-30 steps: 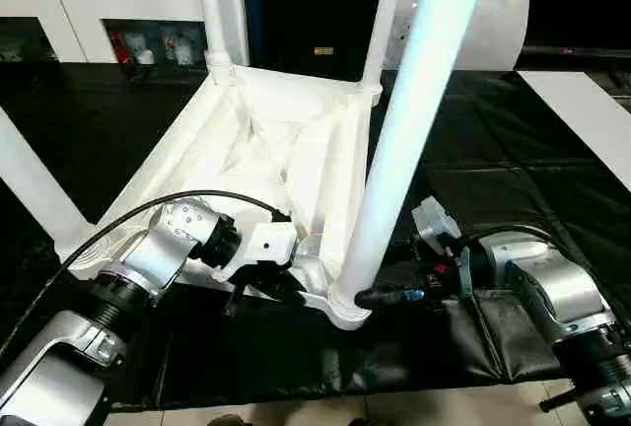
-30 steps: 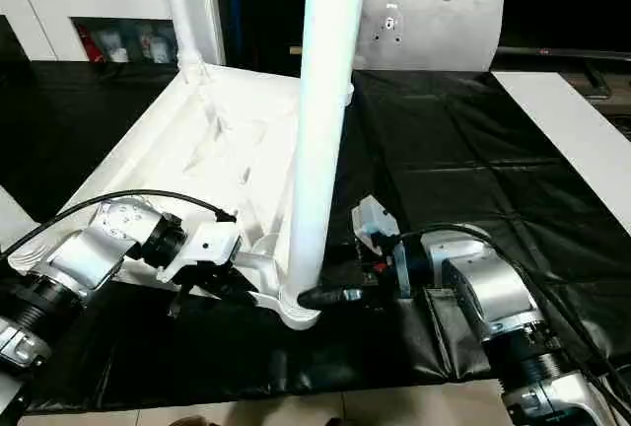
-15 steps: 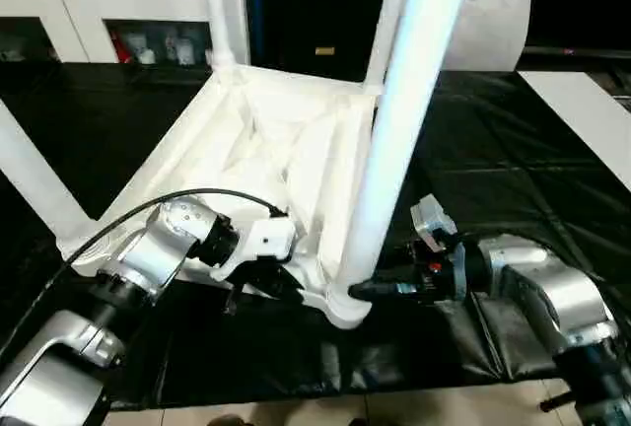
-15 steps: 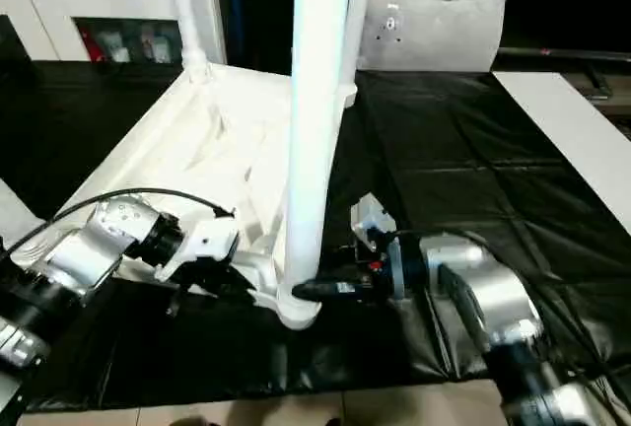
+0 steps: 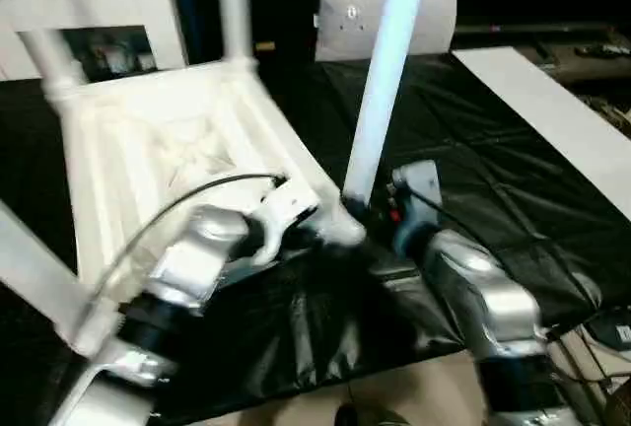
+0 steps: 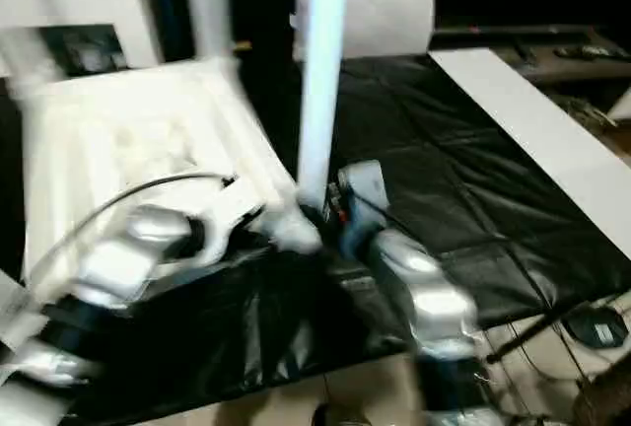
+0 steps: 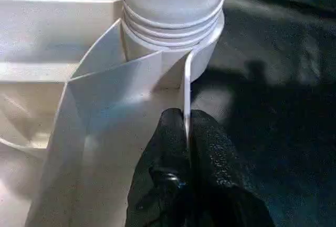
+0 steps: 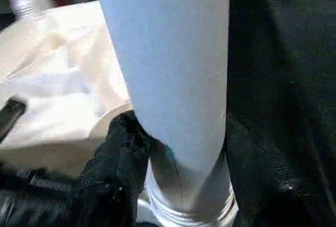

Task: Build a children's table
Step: Rotate leg to tighten

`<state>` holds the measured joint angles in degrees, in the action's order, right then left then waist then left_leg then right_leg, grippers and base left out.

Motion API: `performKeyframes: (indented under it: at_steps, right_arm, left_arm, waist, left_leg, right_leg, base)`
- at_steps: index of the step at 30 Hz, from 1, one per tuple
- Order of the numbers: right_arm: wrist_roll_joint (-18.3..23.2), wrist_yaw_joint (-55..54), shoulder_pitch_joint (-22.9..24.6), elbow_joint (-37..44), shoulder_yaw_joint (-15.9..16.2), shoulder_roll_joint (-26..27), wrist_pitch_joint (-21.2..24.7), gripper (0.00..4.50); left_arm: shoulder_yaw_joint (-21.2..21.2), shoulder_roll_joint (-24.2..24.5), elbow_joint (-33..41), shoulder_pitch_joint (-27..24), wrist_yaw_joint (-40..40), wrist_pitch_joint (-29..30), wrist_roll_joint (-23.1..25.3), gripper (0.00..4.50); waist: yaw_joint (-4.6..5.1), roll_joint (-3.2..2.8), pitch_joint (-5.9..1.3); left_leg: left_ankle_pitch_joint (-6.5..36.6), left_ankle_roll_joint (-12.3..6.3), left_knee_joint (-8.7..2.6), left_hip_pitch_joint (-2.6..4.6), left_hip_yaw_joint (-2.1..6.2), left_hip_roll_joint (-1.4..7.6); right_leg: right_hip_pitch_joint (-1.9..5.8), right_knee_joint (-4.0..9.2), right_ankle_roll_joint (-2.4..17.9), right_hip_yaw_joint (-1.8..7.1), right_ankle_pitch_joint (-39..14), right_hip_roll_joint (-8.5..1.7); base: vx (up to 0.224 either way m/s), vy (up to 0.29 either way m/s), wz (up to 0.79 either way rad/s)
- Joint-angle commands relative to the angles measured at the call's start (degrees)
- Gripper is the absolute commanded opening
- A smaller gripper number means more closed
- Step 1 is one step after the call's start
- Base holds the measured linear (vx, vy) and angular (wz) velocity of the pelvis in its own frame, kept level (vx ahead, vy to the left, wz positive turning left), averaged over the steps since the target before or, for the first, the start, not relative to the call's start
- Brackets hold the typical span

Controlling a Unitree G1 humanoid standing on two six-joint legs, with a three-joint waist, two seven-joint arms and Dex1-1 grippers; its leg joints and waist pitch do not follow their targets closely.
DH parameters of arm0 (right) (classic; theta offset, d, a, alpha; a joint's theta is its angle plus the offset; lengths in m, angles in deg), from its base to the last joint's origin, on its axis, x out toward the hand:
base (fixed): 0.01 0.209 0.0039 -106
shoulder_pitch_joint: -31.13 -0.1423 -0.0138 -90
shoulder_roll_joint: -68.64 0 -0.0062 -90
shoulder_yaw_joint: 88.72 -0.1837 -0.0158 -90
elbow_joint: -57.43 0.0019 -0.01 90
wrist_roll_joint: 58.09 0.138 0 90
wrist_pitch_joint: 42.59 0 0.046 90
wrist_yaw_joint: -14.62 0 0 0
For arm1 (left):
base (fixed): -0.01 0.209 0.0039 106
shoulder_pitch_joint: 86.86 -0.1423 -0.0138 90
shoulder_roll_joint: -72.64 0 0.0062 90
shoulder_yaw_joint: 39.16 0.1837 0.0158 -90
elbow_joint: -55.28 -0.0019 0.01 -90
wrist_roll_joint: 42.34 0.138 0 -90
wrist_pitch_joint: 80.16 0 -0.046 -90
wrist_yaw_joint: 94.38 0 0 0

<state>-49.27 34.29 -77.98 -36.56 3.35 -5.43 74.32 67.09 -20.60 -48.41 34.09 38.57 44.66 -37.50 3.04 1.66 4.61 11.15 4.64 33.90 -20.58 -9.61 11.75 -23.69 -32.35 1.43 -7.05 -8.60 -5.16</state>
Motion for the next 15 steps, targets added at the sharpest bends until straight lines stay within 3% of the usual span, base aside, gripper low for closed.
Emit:
performKeyframes:
  at_steps: [1, 3, 7, 11, 15]
  right_arm:
    - [0.23, -0.11, -1.0, -1.84, 2.89, 2.75, -0.08, 2.64]
    - [0.39, 0.1, -0.93, -1.45, 2.24, 3.04, -1.18, 2.81]
    - [0.88, 1.48, 0.11, -0.26, 1.44, 1.42, -2.72, 3.04]
    - [3.18, 5.72, 1.68, 1.74, 0.3, -1.94, -3.96, 3.42]
    - [6.88, 17.47, 2.96, 3.84, -1.06, -10.13, -3.52, 3.79]
  left_arm:
    - [2.52, -3.2, 3.66, 1.27, -0.29, -1.23, -1.66, 0.0]
    - [2.83, -2.6, 3.13, 1.27, -0.32, -2.0, -0.95, 0.0]
    - [2.88, -0.89, 2.85, 0.83, -1.54, -3.33, -0.66, 0.0]
    - [3.44, 1.81, 3.19, -0.01, -4.46, -5.96, -1.24, 0.0]
    - [4.09, 6.78, 2.34, -0.92, -11.64, -11.94, -2.46, 0.0]
  waist:
    - [-0.56, -0.33, -3.37]
    - [-0.64, -0.23, -3.71]
    - [-1.15, -0.25, -3.89]
    - [-2.21, -0.45, -3.87]
    - [-2.97, -0.24, -3.83]
  left_leg:
    - [13.29, -2.59, -4.36, -0.25, 0.68, 1.06]
    - [10.16, -3.5, -4.3, -0.53, 0.48, 1.26]
    - [6.23, -5.05, -3.95, -0.69, 0.08, 1.11]
    - [7.23, -5.29, -3.92, -0.37, -0.04, 1.26]
    - [8.45, -4.89, -3.96, -0.15, -0.13, 1.48]
  right_leg:
    - [2.96, 4.37, 6.56, 2.98, -23.13, -3.04]
    - [3.24, 3.44, 8.93, 3.28, -16.66, -2.89]
    - [3.57, 2.8, 10.99, 3.59, -11.65, -3.02]
    - [3.53, 2.89, 10.65, 3.71, -13.03, -3.06]
    - [3.43, 2.94, 10.1, 3.78, -14.98, -2.97]
  base:
    - [0.0, 0.0, 0.0]
    - [0.0, 0.0, 0.0]
    - [0.0, 0.0, 0.0]
    - [0.0, 0.0, 0.0]
    - [0.0, 0.0, 0.0]
